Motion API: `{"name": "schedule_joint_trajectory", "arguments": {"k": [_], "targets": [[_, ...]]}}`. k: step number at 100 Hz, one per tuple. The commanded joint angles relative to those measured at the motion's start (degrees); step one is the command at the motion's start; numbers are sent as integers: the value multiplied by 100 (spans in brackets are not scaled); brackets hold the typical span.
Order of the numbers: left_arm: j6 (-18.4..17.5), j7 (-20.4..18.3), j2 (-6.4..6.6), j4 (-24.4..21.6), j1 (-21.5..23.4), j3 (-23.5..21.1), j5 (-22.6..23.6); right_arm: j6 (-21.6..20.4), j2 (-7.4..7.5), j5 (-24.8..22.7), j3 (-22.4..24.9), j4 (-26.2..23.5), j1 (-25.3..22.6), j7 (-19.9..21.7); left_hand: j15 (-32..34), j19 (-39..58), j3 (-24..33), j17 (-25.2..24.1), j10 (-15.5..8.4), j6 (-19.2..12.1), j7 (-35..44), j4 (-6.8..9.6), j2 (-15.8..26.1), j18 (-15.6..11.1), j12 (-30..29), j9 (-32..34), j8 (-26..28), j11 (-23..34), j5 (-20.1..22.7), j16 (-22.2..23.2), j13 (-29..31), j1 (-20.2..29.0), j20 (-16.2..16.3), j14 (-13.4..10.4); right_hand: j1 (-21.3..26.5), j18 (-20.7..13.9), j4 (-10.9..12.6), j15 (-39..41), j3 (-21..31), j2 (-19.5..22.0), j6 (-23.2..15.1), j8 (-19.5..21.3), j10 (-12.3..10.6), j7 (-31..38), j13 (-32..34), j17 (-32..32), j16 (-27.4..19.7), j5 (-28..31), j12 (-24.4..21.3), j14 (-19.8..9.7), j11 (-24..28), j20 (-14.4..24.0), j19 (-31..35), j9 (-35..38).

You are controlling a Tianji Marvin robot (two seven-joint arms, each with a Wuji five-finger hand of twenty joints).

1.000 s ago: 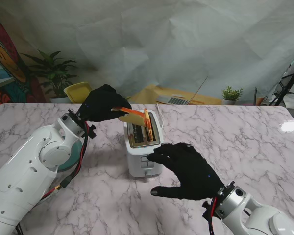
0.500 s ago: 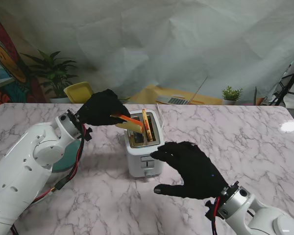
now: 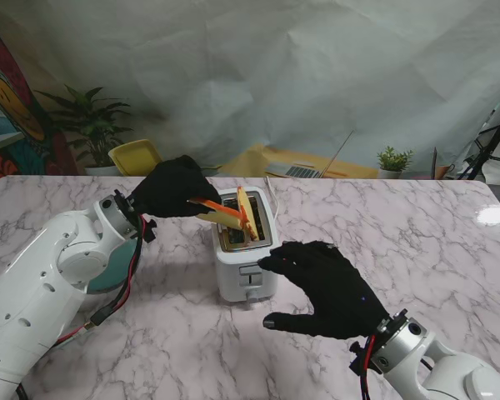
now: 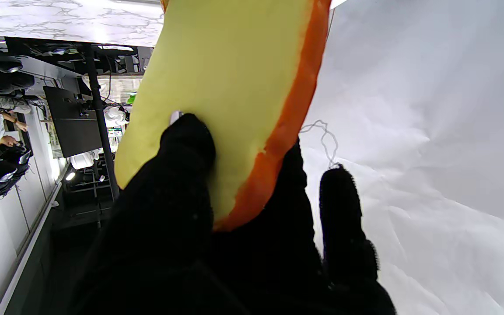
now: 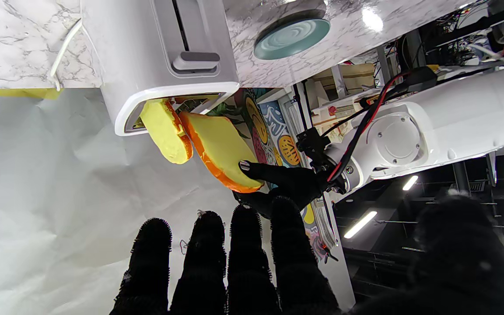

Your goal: Toast the toast slices

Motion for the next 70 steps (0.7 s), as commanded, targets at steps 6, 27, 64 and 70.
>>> {"name": "schedule_joint_trajectory", "arguments": {"k": [6, 27, 64, 70], "targets": [[235, 82, -43, 27, 1, 24, -5, 31, -9, 4, 11, 10, -57, -14, -41, 143, 1433, -242, -1396, -1515, 4414, 265, -269, 336, 182, 337, 923, 832, 1548, -60, -59, 1115, -8, -15, 168, -64, 50, -217, -114, 98, -88, -109, 46, -23, 52, -24, -127, 62, 34, -22, -49, -61, 21, 65], [991, -747, -30, -611, 518, -330, -598, 33, -16, 9, 39, 24, -94, -46, -701, -80, 1356, -441, -554, -1148, 2631, 235, -532, 540, -512, -149, 85, -377, 766, 167, -217, 1115, 748, 522, 183, -16, 53, -218, -117, 98, -99, -114, 93, -18, 67, -26, -128, 86, 32, -10, -52, -63, 22, 83], [2114, -1792, 52, -1442, 1068, -633, -921, 20, -8, 33, 5, 60, -58, -15, -616, 1, 573, 277, 242, -477, 1493, 373, -66, 296, 54, 302, -200, -2516, -3, 74, -132, 1115, 1502, 1013, 196, -15, 62, -231, -120, 113, -86, -130, 94, -38, 36, -36, -134, 47, 28, -11, -65, -70, 6, 42], [2161, -1750, 42, -1435, 1067, -625, -933, 29, -7, 33, 1, 61, -58, -9, -551, 9, 542, 310, 227, -496, 1516, 371, -21, 303, 118, 349, -168, -2563, 17, 52, -142, 1115, 1508, 997, 194, -21, 62, -232, -123, 112, -88, -132, 95, -40, 33, -41, -134, 45, 28, -10, -66, -72, 1, 38]]}}
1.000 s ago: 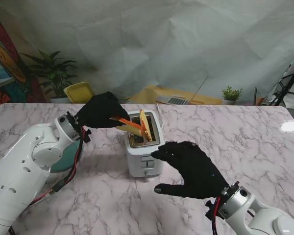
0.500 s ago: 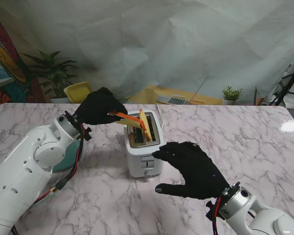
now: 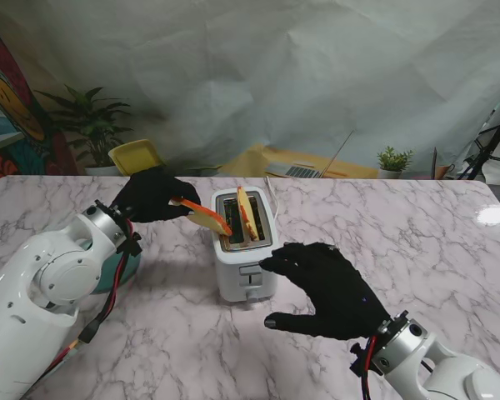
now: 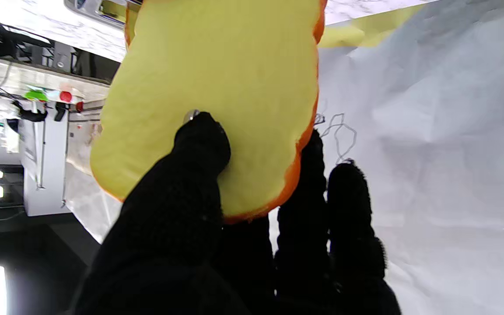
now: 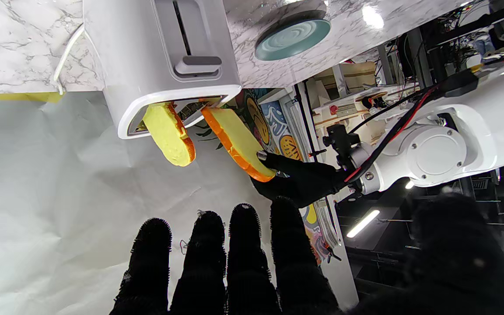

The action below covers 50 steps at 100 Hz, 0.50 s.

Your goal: Toast the toast slices

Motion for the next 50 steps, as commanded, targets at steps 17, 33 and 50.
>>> {"name": "schedule_joint_trajectory", "arguments": {"k": [17, 33, 50], "targets": [[-127, 266, -33, 135, -113, 89, 201, 35, -4, -22, -21, 37, -21, -10, 216, 55, 158, 141, -643, -1102, 2060, 446, 209, -227, 72, 4, 827, 946, 536, -244, 119, 855, 61, -198, 71, -30, 63, -228, -111, 109, -86, -134, 31, -39, 43, -31, -134, 48, 30, -4, -61, -67, -2, 44], [-372, 662, -61, 421, -347, 252, 373, 39, -11, -36, -9, 49, -45, -57, 94, -3, -145, 290, -1250, -1621, 2501, 465, 307, -557, -347, 85, 861, 1726, 993, -307, 313, 855, -86, -651, 84, -31, 63, -229, -112, 105, -82, -135, 27, -37, 44, -28, -134, 54, 31, -7, -56, -68, -5, 52], [-757, 886, -90, 709, -599, 443, 320, 27, -28, -35, 42, 75, -107, -163, 42, -87, -293, 350, -1596, -1931, 2755, 516, 466, -844, -431, 267, 862, 2052, 1225, -331, 367, 855, -196, -1007, 89, -30, 62, -227, -120, 100, -81, -138, 17, -32, 55, -18, -134, 69, 32, -6, -53, -67, -4, 64]]}}
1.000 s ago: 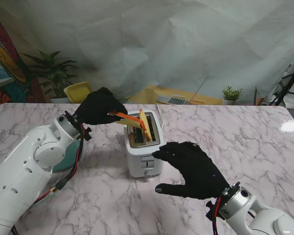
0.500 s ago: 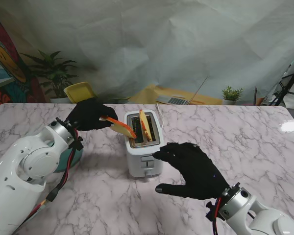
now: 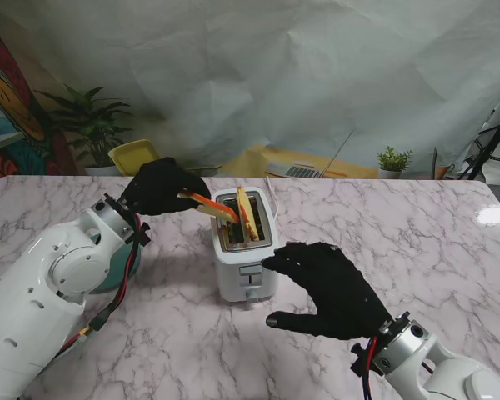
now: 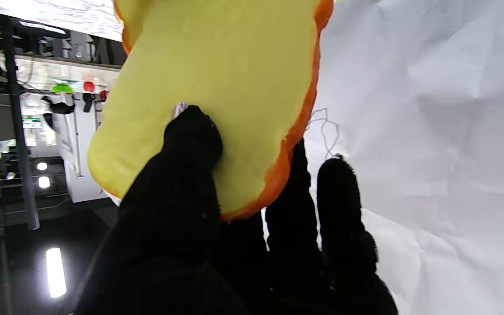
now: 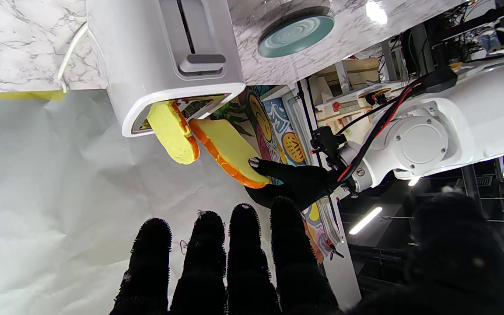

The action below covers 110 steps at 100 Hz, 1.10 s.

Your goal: Toast the toast slices

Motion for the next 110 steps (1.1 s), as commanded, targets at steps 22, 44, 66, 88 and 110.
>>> {"name": "schedule_joint_trajectory", "arguments": {"k": [22, 44, 66, 88, 110], "targets": [[-426, -327, -27, 209, -295, 214, -299, -8, -34, 3, 86, 65, -134, -127, -101, -128, 377, 73, -1303, -1645, 2951, 543, 362, -330, 113, 487, 726, 939, 1389, 15, 248, 851, -177, -391, 87, -34, 61, -228, -113, 101, -76, -86, 25, -30, 70, -12, -135, 79, 31, -3, -55, -67, -4, 77], [-839, -319, 14, 367, -522, 247, -54, -42, -47, 33, 120, 94, -164, -205, 21, 20, 965, -15, -1457, -1582, 3539, 491, 275, -151, 462, 751, 952, 1477, 1756, 172, 219, 851, -753, -478, 90, -32, 61, -230, -123, 106, -76, -94, 19, -30, 76, 0, -135, 87, 31, -11, -55, -66, 5, 94], [-1139, 290, -11, 766, -817, 446, 351, -35, -53, 57, 148, 115, -193, -221, 265, 199, 1255, -140, -1578, -1502, 4034, 453, 221, -39, 604, 885, 1206, 1859, 1858, 223, 153, 851, -1073, -565, 92, -27, 60, -230, -131, 108, -77, -98, 16, -27, 78, -5, -135, 88, 30, -6, -60, -66, 8, 92], [-1289, 571, -34, 878, -868, 483, 452, -32, -59, 62, 191, 119, -230, -239, 527, 336, 1613, -248, -1622, -1422, 4652, 420, 72, 81, 717, 1176, 1633, 2276, 1880, 224, 122, 851, -1267, -649, 100, -30, 61, -229, -138, 101, -81, -101, 23, -20, 83, -4, -134, 103, 30, -2, -62, -67, 12, 96], [-1555, 482, -4, 763, -792, 360, 522, -20, -55, 86, 182, 120, -219, -204, 780, 415, 1863, -354, -1578, -1491, 4914, 366, -69, 202, 726, 1444, 2055, 2493, 1863, 190, 96, 851, -1417, -714, 101, -29, 61, -228, -143, 106, -85, -105, 27, -20, 85, -3, -134, 97, 30, -1, -62, -68, 13, 98]]}}
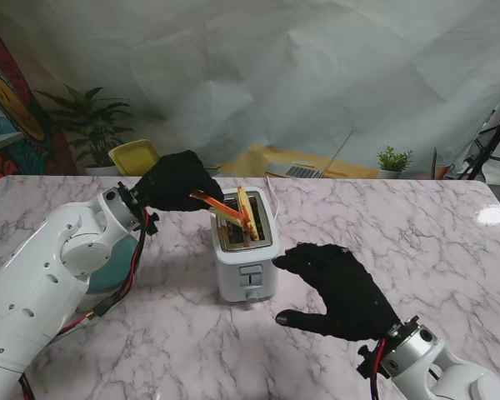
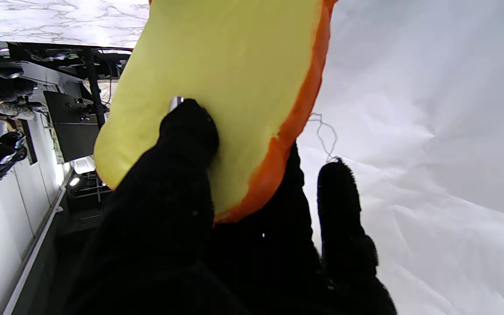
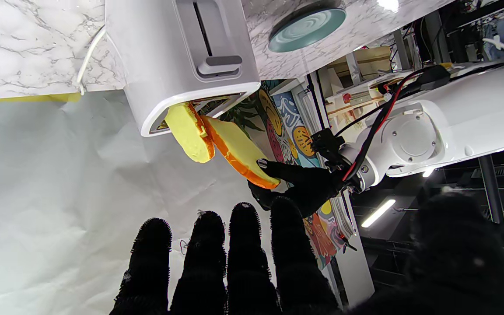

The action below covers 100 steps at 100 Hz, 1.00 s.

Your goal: Toast the toast slices

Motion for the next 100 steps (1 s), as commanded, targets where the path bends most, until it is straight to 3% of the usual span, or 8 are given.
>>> {"name": "schedule_joint_trajectory", "arguments": {"k": [1, 21, 26, 30, 40, 57, 71, 100], "targets": [[-73, -173, 23, -95, 28, -46, 34, 14, -3, -4, -4, 16, -34, 21, 161, 152, 1423, -111, -1532, -1468, 5259, 368, 226, 135, 640, 1222, 1303, 1901, 1571, 34, 24, 1098, -138, -438, 98, -30, 61, -228, -143, 105, -82, -100, 21, -19, 85, -6, -134, 98, 30, -7, -62, -67, 14, 29], [198, -280, 29, -350, 346, -280, -13, 23, 0, 5, -30, 34, -6, 33, 100, 158, 1569, -329, -1256, -1652, 4148, 285, -176, 331, 367, 729, 829, 1359, 1515, 92, -98, 1098, 59, -213, 101, -31, 62, -231, -146, 116, -78, -104, 25, -21, 78, -14, -135, 95, 29, -7, -67, -70, 11, 25], [418, -370, 16, -491, 485, -370, -151, 32, 2, 6, -45, 39, 2, 39, -52, 122, 1775, -400, -1056, -1526, 3911, 247, -540, 467, 289, 516, 660, 1200, 1259, 211, -120, 1098, 187, -65, 100, -27, 62, -229, -148, 115, -82, -105, 31, -19, 83, -11, -134, 99, 29, -5, -67, -70, 12, 23], [568, -432, 6, -593, 577, -438, -251, 41, 3, 7, -58, 42, 8, 42, -158, 109, 1879, -435, -1112, -1450, 3770, 233, -670, 529, 231, 373, 606, 1075, 1036, 275, -135, 1098, 250, -1, 100, -20, 62, -231, -150, 112, -81, -105, 30, -20, 78, -9, -135, 98, 29, -1, -67, -69, 13, 21], [912, -967, 33, -958, 825, -667, -545, 58, 6, 21, -85, 47, 31, 63, -362, 79, 1839, -507, -853, -1132, 3238, 290, -569, 661, 50, -118, 440, 641, 419, 361, -242, 1098, 426, 221, 104, -19, 63, -231, -151, 111, -77, -108, 31, -22, 80, -13, -135, 96, 28, 0, -70, -71, 10, 19], [1604, -1655, 86, -1490, 1174, -961, -796, 71, 14, 33, -144, 69, 93, 94, -825, -148, 1080, -397, -174, -573, 2315, 385, -78, 448, 148, -560, 166, -232, -337, 375, -370, 1098, 840, 674, 111, -8, 66, -234, -151, 120, -83, -113, 32, -29, 69, -21, -136, 78, 28, -12, -70, -72, 3, 8], [1987, -1670, 72, -1649, 1333, -1053, -766, 89, 18, 37, -174, 75, 114, 114, -927, -196, 667, -82, 175, -321, 1918, 395, 137, 314, 579, -339, 35, -1146, -531, 301, -273, 1098, 1215, 955, 111, -6, 67, -234, -155, 122, -77, -115, 44, -29, 68, -18, -137, 79, 28, -4, -69, -72, -1, 7], [3071, -1132, -63, -1872, 1588, -986, -731, 136, 29, 31, -239, 87, 166, 165, -345, 83, 417, 563, 740, 60, 1242, 402, 163, 644, 614, 186, -429, -2213, -325, -220, -104, 1098, 1423, 1437, 112, -3, 68, -236, -161, 122, -82, -118, 39, -32, 64, -18, -137, 76, 27, 0, -71, -71, -7, -1]]}}
